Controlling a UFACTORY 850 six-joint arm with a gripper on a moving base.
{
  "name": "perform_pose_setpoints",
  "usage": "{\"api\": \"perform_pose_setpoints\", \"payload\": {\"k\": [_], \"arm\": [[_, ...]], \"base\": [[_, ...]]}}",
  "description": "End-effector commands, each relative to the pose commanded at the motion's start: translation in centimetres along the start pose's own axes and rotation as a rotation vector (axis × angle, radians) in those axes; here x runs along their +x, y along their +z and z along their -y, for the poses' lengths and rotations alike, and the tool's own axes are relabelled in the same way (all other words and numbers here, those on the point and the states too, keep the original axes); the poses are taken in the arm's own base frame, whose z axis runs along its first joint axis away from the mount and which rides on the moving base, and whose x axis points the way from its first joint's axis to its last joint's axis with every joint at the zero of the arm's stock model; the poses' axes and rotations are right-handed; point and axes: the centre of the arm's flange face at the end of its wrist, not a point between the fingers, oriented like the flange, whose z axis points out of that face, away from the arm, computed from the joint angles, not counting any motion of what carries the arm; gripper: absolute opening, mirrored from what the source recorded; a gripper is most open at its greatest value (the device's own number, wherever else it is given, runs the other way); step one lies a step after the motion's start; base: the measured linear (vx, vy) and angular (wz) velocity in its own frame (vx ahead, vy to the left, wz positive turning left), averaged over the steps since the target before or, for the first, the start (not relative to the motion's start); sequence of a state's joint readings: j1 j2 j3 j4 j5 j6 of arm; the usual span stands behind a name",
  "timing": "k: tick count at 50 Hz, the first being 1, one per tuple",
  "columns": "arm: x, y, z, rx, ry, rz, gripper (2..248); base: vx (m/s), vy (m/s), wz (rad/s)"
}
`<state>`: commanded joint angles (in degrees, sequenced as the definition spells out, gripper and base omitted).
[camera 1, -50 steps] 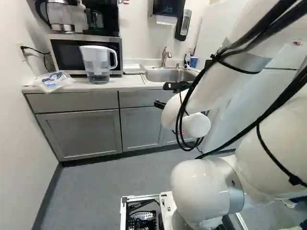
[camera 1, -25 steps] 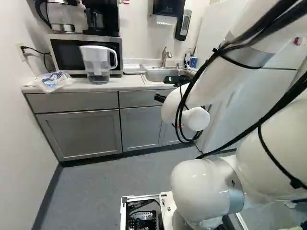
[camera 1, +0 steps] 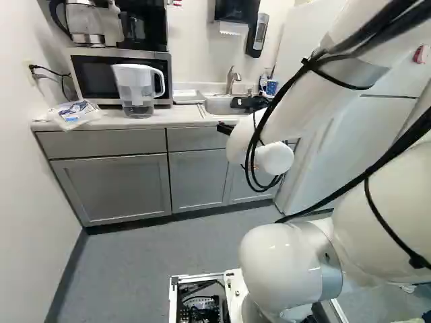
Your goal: Rinse the cup and place it in the tray
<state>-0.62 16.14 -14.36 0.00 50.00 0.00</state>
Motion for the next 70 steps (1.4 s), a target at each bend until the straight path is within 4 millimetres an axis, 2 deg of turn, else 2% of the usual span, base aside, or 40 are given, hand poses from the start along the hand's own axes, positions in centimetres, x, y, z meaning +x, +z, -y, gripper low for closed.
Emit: {"api": "perform_pose_setpoints", "payload": {"k": [70], "arm": [[7.7, 4.1, -0.7, -0.018, 0.002, -0.096, 247]], "base": [[0.0, 0.0, 0.0]]}}
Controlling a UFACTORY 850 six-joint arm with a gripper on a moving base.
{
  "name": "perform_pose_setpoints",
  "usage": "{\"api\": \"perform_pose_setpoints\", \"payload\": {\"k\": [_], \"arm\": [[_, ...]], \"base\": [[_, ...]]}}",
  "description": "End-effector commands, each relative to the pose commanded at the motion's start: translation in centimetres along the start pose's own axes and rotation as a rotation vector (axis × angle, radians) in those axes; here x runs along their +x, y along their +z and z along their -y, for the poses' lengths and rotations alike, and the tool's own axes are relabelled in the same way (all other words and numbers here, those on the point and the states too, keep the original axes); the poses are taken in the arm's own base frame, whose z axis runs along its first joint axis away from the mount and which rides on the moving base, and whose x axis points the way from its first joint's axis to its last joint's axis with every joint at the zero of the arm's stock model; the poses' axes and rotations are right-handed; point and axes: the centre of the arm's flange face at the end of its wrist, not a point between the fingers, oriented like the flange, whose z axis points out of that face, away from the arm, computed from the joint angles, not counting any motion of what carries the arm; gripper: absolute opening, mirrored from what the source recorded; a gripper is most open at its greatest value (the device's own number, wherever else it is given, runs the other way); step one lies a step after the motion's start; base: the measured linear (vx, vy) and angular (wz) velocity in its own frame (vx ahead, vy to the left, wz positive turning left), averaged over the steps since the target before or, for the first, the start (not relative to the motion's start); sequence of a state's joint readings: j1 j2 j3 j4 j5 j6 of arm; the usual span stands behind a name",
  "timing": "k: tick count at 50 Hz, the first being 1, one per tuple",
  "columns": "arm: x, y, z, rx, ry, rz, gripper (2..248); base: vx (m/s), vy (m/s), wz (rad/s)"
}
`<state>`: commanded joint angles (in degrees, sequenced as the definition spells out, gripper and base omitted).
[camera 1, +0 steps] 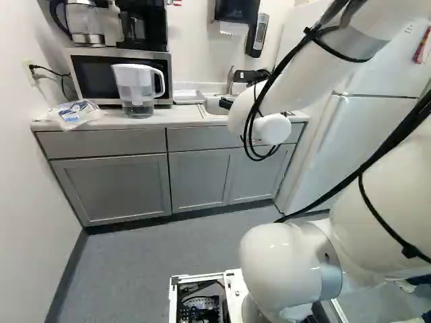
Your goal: Rinse the cup and place it in the tray
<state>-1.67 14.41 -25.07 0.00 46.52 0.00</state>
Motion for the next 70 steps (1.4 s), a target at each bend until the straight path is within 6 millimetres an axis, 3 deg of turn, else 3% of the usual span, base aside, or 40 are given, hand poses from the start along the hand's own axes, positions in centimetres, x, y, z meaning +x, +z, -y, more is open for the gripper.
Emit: {"api": "perform_pose_setpoints", "payload": {"k": [70], "arm": [[6.5, 3.4, 0.1, 0.002, 0.0, -0.002, 247]], "base": [[0.0, 0.0, 0.0]]}}
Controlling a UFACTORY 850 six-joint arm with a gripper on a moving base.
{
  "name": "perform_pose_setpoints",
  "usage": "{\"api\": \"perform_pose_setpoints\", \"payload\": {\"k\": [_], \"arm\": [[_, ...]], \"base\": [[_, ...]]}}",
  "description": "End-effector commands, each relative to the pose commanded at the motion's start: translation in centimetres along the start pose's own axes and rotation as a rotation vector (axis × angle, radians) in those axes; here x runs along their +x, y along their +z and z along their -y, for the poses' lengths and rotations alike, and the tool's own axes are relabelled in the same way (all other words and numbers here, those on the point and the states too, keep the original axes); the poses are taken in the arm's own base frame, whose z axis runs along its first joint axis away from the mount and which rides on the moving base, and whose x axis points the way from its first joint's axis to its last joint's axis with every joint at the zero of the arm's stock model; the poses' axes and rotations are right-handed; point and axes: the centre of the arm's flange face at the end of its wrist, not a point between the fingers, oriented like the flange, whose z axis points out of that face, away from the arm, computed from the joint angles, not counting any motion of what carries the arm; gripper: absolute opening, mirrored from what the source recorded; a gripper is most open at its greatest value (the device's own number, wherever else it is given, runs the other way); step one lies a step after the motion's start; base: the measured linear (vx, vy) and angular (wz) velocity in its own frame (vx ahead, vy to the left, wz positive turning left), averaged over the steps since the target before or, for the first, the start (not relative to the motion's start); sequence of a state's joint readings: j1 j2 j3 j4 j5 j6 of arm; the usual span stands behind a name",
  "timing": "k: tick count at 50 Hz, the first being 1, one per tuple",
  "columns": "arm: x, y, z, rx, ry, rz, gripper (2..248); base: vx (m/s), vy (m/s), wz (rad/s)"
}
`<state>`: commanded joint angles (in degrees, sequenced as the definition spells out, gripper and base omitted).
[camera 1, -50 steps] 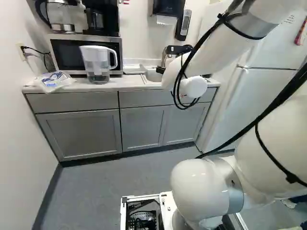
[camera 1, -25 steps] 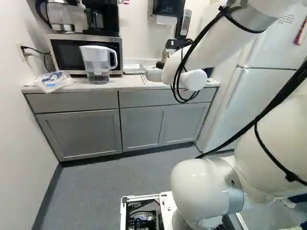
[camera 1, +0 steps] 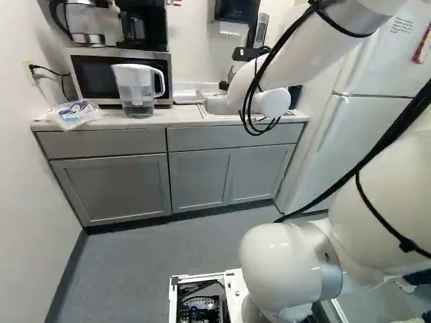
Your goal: Rinse the cup and place it in the tray
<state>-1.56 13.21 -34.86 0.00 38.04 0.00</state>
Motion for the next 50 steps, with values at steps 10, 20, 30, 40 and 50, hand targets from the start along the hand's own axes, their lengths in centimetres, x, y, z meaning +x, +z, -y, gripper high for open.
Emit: {"api": "perform_pose_setpoints", "payload": {"k": [10, 20, 30, 40, 50], "arm": [[0.9, 0.4, 0.0, 0.0, 0.0, 0.001, 247], [1.9, 0.9, 0.0, 0.0, 0.0, 0.001, 247], [2.8, 1.3, 0.0, 0.001, 0.0, 0.002, 247], [3.7, 1.6, 0.0, 0.001, 0.0, 0.005, 247], [4.6, 1.9, 0.0, 0.001, 0.0, 0.007, 247]], "base": [[0.0, 0.0, 0.0], [0.0, 0.0, 0.0], [0.0, 0.0, 0.0], [0.0, 0.0, 0.0], [0.0, 0.0, 0.0]]}}
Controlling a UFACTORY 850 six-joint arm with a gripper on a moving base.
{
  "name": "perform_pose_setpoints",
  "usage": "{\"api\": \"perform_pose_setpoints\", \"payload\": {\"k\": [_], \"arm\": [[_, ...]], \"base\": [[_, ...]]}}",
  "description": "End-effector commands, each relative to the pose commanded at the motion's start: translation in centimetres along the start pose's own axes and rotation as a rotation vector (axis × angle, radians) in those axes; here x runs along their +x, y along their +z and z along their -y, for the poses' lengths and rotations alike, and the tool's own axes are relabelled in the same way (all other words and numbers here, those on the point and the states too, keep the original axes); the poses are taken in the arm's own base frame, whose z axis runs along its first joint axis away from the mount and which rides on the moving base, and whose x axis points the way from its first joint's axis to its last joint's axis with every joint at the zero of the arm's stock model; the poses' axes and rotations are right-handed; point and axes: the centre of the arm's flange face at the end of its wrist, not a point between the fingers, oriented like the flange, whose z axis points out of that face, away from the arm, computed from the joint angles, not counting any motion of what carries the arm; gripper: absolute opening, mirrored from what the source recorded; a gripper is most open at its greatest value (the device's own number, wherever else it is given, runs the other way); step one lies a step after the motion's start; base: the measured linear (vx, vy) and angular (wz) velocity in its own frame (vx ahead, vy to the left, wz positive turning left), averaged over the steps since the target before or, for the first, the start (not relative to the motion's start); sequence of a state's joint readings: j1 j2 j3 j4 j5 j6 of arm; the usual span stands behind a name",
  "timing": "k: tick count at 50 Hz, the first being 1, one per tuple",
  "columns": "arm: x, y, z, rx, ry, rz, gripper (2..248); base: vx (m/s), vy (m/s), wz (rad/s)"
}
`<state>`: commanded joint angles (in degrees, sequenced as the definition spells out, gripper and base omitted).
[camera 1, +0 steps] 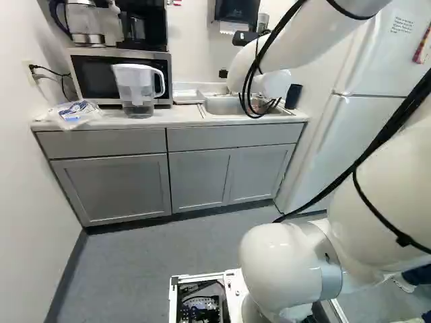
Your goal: Rinse the cup and place it in the tray
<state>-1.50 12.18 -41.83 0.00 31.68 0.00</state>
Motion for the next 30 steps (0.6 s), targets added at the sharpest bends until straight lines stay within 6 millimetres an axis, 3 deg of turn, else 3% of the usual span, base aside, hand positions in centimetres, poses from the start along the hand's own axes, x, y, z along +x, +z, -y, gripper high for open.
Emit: {"api": "perform_pose_setpoints", "payload": {"k": [30], "arm": [[2.9, 0.9, 0.0, 0.001, 0.0, -0.003, 247]], "base": [[0.0, 0.0, 0.0]]}}
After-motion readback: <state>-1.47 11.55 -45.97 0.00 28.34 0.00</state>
